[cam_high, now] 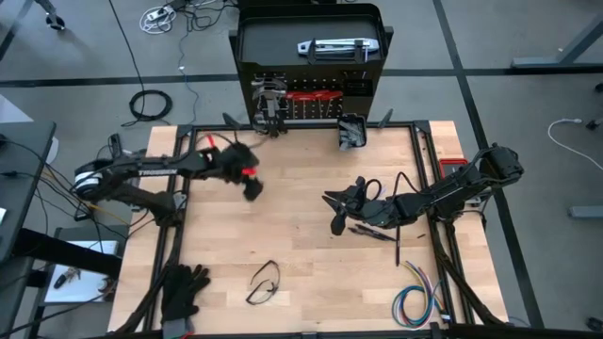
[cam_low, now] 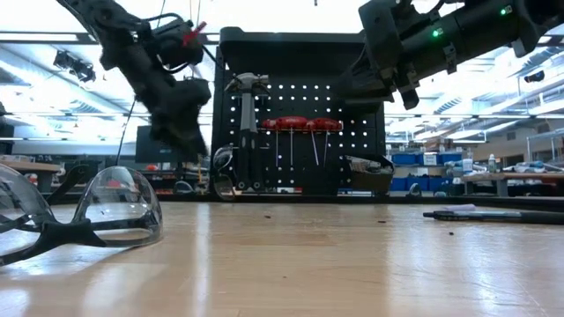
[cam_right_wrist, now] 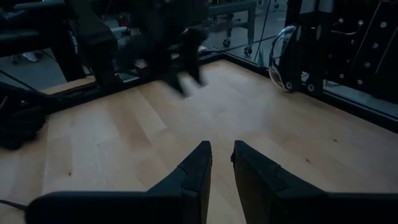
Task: Hang tools onto peg board
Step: Hang the glasses on the pegboard
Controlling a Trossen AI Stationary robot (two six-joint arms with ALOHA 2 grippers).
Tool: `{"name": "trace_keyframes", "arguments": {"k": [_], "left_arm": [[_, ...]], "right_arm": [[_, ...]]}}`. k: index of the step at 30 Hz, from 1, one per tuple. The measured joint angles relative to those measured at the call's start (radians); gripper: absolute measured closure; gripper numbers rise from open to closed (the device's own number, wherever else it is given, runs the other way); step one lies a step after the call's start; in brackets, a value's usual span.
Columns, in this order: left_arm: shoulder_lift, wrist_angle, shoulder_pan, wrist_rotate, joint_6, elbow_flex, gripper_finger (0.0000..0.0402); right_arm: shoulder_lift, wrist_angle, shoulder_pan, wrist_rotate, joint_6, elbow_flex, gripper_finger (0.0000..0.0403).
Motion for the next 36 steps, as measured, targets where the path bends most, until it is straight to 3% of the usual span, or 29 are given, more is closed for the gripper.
{"name": "trace_keyframes", "arguments": {"k": [7,13,24,28,36], "left_arm": [[0.021,-0.277,-0.254,0.166,-0.164,-0.001,0.0145],[0.02,-0.199,-0.449,0.223,-0.405,0.0,0.0145],[0.032,-0.089,-0.732,0.184,-0.872,0.001,0.0145],[0.1,-0.095,-0.792,0.136,-0.922,0.047,0.0155],[0.313,-0.115,-0.847,0.183,-0.865,0.214,0.0181]], "right_arm": [[0.0,-0.004,0.0,0.0,0.0,0.0,0.0325],[-0.001,-0.025,0.0,-0.003,0.006,0.0,0.0325],[-0.001,-0.038,0.0,-0.004,0.007,0.0,0.0325],[-0.001,-0.04,-0.005,-0.003,0.002,0.0,0.0325],[-0.001,-0.04,-0.031,-0.003,0.0,0.0,0.0325]]}}
